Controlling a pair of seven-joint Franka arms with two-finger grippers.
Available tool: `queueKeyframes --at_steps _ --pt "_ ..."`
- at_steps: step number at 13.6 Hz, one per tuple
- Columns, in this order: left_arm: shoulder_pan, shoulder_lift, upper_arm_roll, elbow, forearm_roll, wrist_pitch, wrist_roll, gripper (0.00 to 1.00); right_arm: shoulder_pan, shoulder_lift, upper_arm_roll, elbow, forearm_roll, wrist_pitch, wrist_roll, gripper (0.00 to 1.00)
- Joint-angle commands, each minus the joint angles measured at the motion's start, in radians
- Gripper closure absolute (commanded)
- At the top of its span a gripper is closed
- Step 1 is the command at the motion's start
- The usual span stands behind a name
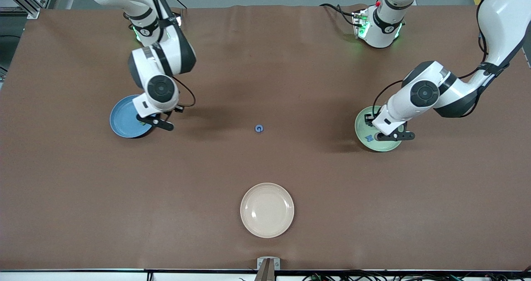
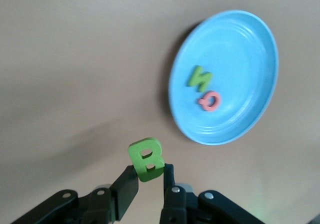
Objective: Sort uppercase to blue plate, lowercase to green plate
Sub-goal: 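Carry the B to the blue plate while the left gripper carries the m, then release the B on the blue plate while the left gripper releases the m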
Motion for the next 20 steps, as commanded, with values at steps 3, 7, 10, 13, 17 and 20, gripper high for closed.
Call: queueKeyframes --at_steps 3,7,10,13,17,20 --pt "0.036 -0.013 0.037 -0.018 0.09 0.021 0.125 0.89 -0.227 -0.089 0.0 -0.082 -0.031 -0.055 -0.329 0.99" --pt "0.038 -0.005 0.095 -0.018 0.101 0.1 0.197 0.89 -0.435 -0.105 0.001 -0.086 -0.028 -0.091 -0.569 0.99" --pt "0.036 -0.005 0.111 -0.018 0.101 0.119 0.206 0.89 -0.435 -0.103 0.003 -0.086 0.021 -0.094 -0.573 0.98" --pt "0.038 -0.005 0.114 -0.018 0.123 0.12 0.209 0.79 -0.418 -0.102 0.006 -0.07 0.104 -0.095 -0.56 0.02" --pt "0.038 -0.008 0.114 -0.018 0.123 0.119 0.212 0.18 -0.367 -0.105 0.009 -0.013 0.108 -0.115 -0.547 0.0" --pt "0.036 -0.013 0.112 -0.015 0.123 0.108 0.209 0.01 -0.288 -0.103 0.014 0.044 0.108 -0.112 -0.323 0.0"
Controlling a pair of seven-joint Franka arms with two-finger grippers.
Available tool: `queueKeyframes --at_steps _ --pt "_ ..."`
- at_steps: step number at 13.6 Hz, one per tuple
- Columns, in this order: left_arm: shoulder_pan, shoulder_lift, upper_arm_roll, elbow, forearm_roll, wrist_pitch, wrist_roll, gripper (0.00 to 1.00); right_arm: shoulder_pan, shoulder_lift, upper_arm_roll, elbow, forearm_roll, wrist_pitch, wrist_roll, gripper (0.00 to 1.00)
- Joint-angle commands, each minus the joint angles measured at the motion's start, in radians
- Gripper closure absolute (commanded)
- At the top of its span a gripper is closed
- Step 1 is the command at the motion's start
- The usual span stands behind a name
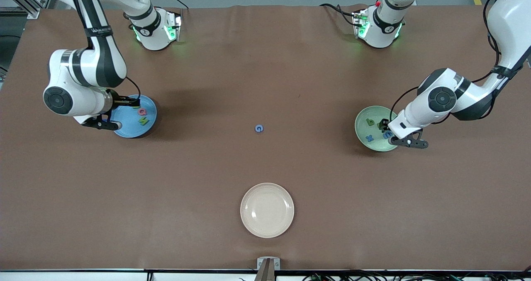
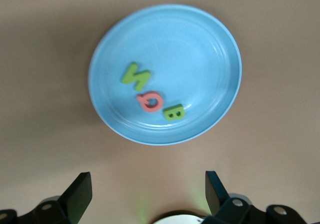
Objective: Sort uppercase to blue plate, lowercase to green plate
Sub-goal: 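Release the B on the blue plate while the left gripper releases the m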
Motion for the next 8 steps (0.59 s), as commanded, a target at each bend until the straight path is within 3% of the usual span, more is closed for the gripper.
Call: queueKeyframes --at_steps 1,2,4,8 --pt "0.004 -0.015 -0.004 -0.005 0.018 0.004 0.007 0.01 0.09 -0.024 0.004 0.049 0.004 -0.009 0.225 0.0" --pt "0.006 -0.016 -0.005 -0.005 0.02 0.004 0.008 0.01 0.123 -0.024 0.005 0.066 0.031 -0.008 0.301 0.0" --pt "0.004 -0.016 -0.005 -0.002 0.018 0.004 -0.001 0.01 0.145 -0.021 0.005 0.107 0.218 -0.017 0.398 0.0" --pt "0.004 -0.016 -0.005 0.003 0.018 0.004 0.005 0.01 0.31 -0.016 0.004 0.112 0.231 0.089 0.772 0.0"
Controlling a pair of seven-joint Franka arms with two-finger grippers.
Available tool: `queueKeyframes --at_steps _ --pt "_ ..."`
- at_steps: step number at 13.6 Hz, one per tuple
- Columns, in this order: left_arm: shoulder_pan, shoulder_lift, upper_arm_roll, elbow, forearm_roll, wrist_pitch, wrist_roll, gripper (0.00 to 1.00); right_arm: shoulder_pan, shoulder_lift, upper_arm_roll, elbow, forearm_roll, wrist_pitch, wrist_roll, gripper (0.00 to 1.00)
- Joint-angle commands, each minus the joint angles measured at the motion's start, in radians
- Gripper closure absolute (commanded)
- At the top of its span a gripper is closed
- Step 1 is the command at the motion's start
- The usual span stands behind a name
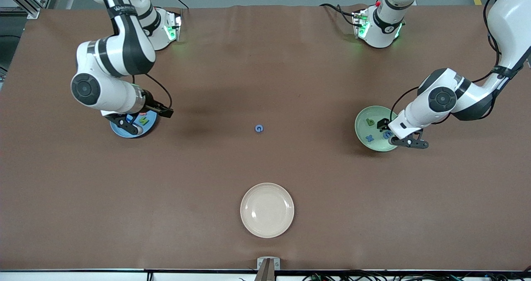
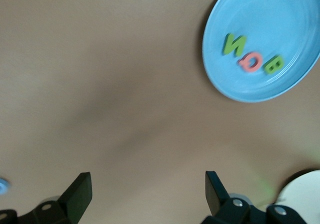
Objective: Sort uppercase to blue plate, lowercase to green plate
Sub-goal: 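Release the B on the blue plate while the left gripper releases the m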
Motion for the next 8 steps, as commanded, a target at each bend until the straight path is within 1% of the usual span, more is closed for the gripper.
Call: queueKeyframes --at_steps 1,3,5,6,7,8 --pt "0.004 -0.015 -0.005 0.002 0.016 0.004 0.005 0.01 0.107 -0.002 -0.009 0.013 0.011 0.042 0.262 0.0" --pt "0.036 0.004 -0.004 0.002 0.018 0.004 0.011 0.01 0.124 0.007 -0.006 0.023 0.022 0.103 0.408 0.0" --pt "0.033 -0.004 -0.005 0.002 0.013 0.006 0.011 0.01 0.194 0.015 -0.008 0.023 0.02 0.171 0.63 0.0" --pt "0.032 -0.005 -0.007 0.002 -0.001 0.007 0.011 0.01 0.199 0.019 -0.008 0.023 0.019 0.201 0.724 0.0" --pt "0.033 -0.005 -0.007 0.011 -0.064 0.009 0.028 0.01 0.199 0.019 -0.008 0.023 0.014 0.215 0.754 0.0" --pt "0.03 -0.018 -0.007 0.035 -0.185 0.009 0.084 0.01 0.202 0.019 -0.008 0.031 0.005 0.214 0.743 0.0"
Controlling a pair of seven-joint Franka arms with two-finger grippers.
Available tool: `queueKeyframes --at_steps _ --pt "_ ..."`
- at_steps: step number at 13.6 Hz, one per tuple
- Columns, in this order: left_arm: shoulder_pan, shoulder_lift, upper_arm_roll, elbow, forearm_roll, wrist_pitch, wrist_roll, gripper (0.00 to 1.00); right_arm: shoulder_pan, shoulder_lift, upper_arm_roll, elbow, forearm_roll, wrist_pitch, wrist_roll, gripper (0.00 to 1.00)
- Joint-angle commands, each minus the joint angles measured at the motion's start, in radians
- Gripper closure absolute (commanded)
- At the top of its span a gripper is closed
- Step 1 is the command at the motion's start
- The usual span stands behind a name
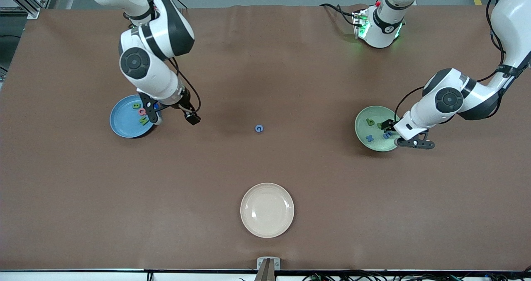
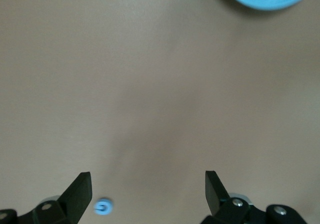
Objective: Sort uppercase to blue plate, lowercase to green plate
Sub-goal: 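Release the B on the blue plate while the left gripper releases the m, then lower the right gripper onto the blue c while the left gripper withdraws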
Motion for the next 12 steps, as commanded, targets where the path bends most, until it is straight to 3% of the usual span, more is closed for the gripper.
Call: queueKeyframes --at_steps 1,5,8,10,12 --pt "-0.003 -0.062 -0.004 0.038 -0.245 0.007 0.197 0.01 0.009 0.022 -0.012 0.038 0.002 -0.004 0.017 0.0" --pt "-0.018 -0.333 0.022 0.022 -0.547 0.007 0.443 0.01 0.087 0.158 -0.012 0.101 0.01 0.0 0.049 0.0" --pt "-0.018 -0.533 0.022 -0.001 -0.68 0.007 0.508 0.01 0.098 0.25 0.003 0.175 0.021 0.014 0.173 0.0" --pt "-0.012 -0.636 0.022 0.006 -0.705 -0.002 0.536 0.01 0.095 0.304 0.037 0.233 0.025 0.031 0.301 0.0" --pt "-0.012 -0.674 0.022 0.089 -0.739 -0.081 0.528 0.01 0.108 0.351 0.068 0.264 0.087 0.075 0.363 0.0"
